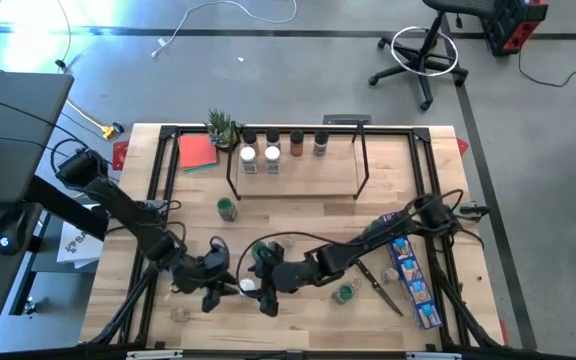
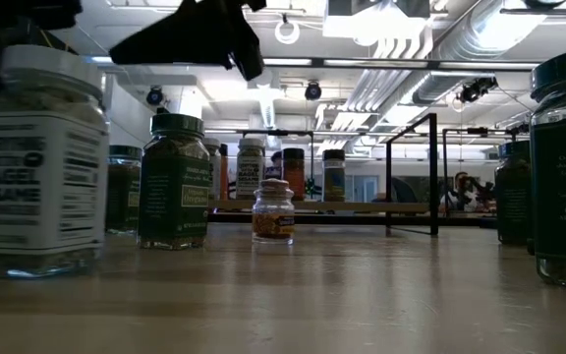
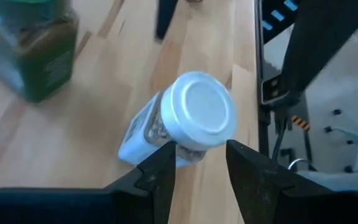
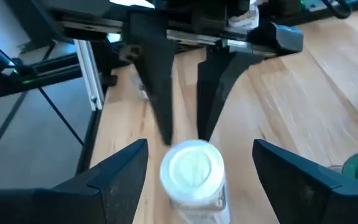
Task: Shelf spices
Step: Put the white seasoning bottle on the shelf aligned with the black seasoning bottle
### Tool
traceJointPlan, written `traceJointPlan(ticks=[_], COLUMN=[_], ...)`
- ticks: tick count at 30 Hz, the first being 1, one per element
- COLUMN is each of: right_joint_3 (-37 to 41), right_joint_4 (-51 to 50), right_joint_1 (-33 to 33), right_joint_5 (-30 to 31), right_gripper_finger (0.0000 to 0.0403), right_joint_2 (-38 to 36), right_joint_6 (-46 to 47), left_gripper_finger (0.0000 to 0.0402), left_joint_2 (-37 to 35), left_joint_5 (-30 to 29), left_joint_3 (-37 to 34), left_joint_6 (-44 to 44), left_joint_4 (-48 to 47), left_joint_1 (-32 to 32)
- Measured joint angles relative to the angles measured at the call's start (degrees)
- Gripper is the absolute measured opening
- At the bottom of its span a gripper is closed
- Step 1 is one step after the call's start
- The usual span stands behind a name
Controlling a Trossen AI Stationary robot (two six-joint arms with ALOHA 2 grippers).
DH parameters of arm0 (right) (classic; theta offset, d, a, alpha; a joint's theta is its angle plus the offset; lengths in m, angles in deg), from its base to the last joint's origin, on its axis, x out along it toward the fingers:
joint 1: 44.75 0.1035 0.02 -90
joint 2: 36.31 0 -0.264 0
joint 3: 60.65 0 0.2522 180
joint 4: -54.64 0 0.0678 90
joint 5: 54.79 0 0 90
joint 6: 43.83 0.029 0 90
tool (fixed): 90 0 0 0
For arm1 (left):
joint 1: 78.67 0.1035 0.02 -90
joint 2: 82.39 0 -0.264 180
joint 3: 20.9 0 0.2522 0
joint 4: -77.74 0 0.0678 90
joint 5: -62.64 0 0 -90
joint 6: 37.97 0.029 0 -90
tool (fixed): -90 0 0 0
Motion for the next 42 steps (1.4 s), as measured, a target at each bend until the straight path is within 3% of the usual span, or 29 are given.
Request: traceJointPlan(ticks=[9, 13, 20, 34, 42], right_joint_3=[0.0, -0.1, -0.1, -1.0, -5.5], right_joint_4=[-5.3, -9.2, -9.8, -11.6, -18.2], right_joint_1=[1.1, 1.8, 1.7, 3.2, 4.3], right_joint_5=[-2.3, 1.6, 3.2, 2.0, 9.2], right_gripper_finger=[0.0283, 0.0283, 0.0283, 0.0283, 0.0283], right_joint_2=[0.0, -0.1, -0.2, -1.1, -1.2], right_joint_6=[-1.4, -0.9, -1.1, -0.5, 2.9], left_gripper_finger=[0.0135, 0.0135, 0.0135, 0.0135, 0.0135], left_joint_2=[4.5, 5.3, 5.3, 5.3, 5.3], left_joint_5=[1.5, 3.0, 4.4, 5.7, 5.9], left_joint_3=[0.0, 0.0, 0.0, 0.0, 0.0], left_joint_6=[-0.2, -0.2, -0.3, -1.2, -1.2], left_joint_4=[6.7, 7.5, 7.7, 7.6, 7.7], left_joint_1=[3.4, 4.4, 4.6, 4.6, 4.5])
